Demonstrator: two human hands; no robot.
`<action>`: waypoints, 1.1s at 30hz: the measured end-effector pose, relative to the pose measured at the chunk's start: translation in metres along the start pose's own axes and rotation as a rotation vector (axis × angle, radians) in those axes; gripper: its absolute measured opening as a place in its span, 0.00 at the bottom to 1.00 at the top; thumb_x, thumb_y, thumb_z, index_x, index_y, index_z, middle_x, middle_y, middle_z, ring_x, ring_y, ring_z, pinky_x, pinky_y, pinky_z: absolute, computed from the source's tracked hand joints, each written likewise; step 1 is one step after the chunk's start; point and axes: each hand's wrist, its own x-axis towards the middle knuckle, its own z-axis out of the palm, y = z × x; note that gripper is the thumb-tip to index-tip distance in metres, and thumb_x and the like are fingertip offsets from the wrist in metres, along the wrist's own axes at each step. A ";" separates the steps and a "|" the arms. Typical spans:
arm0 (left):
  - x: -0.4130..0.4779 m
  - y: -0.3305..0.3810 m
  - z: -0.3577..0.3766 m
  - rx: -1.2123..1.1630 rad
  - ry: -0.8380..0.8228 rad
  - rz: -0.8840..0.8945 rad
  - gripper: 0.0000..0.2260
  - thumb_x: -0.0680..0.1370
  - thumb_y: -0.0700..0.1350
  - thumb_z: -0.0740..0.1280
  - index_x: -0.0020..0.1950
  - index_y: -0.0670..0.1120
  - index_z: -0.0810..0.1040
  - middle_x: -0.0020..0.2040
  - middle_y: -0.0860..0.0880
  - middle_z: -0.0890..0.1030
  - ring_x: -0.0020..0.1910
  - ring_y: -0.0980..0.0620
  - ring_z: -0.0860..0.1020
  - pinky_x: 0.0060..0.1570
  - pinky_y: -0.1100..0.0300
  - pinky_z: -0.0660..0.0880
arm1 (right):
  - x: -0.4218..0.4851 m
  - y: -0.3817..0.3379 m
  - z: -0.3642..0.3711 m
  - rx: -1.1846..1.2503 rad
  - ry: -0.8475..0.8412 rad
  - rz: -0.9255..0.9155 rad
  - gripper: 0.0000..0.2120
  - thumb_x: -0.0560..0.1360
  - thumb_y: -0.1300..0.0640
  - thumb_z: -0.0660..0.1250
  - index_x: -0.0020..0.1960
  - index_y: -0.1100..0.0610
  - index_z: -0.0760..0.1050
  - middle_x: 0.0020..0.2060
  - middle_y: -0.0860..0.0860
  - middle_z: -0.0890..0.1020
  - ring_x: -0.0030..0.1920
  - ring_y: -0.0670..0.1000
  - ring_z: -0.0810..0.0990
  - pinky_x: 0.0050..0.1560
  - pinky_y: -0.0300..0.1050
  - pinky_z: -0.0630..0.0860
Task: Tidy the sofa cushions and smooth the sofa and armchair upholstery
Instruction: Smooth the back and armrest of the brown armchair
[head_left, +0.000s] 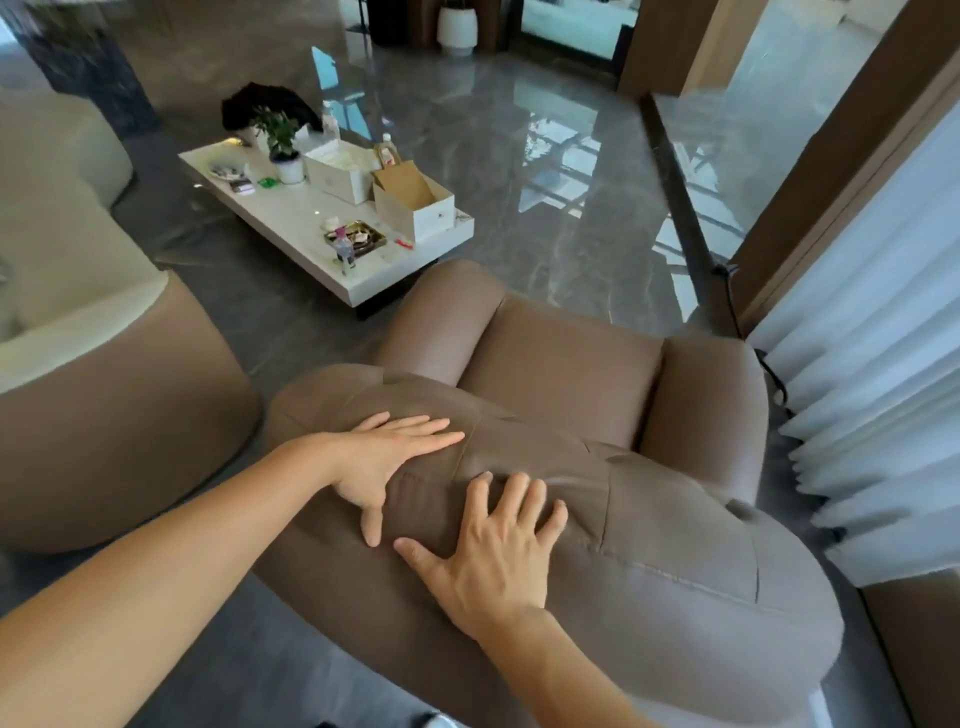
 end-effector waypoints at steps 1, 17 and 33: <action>-0.002 -0.017 -0.002 0.020 -0.013 0.008 0.65 0.58 0.51 0.83 0.77 0.63 0.35 0.79 0.59 0.36 0.76 0.58 0.34 0.75 0.45 0.36 | 0.004 -0.016 0.005 -0.006 0.015 -0.012 0.47 0.64 0.21 0.54 0.62 0.60 0.72 0.62 0.67 0.73 0.65 0.70 0.67 0.65 0.74 0.60; -0.022 -0.227 -0.032 0.261 0.011 0.116 0.67 0.57 0.44 0.84 0.75 0.66 0.35 0.79 0.59 0.37 0.77 0.53 0.37 0.75 0.45 0.40 | 0.064 -0.226 0.056 0.003 0.092 0.213 0.39 0.72 0.27 0.54 0.71 0.55 0.65 0.66 0.62 0.73 0.66 0.65 0.68 0.69 0.66 0.64; -0.040 -0.032 -0.064 0.397 0.033 0.370 0.33 0.71 0.58 0.73 0.74 0.50 0.67 0.71 0.49 0.71 0.68 0.46 0.70 0.66 0.54 0.69 | -0.043 -0.082 -0.035 0.242 -0.220 0.563 0.28 0.74 0.39 0.64 0.71 0.45 0.65 0.67 0.53 0.72 0.66 0.60 0.70 0.63 0.57 0.73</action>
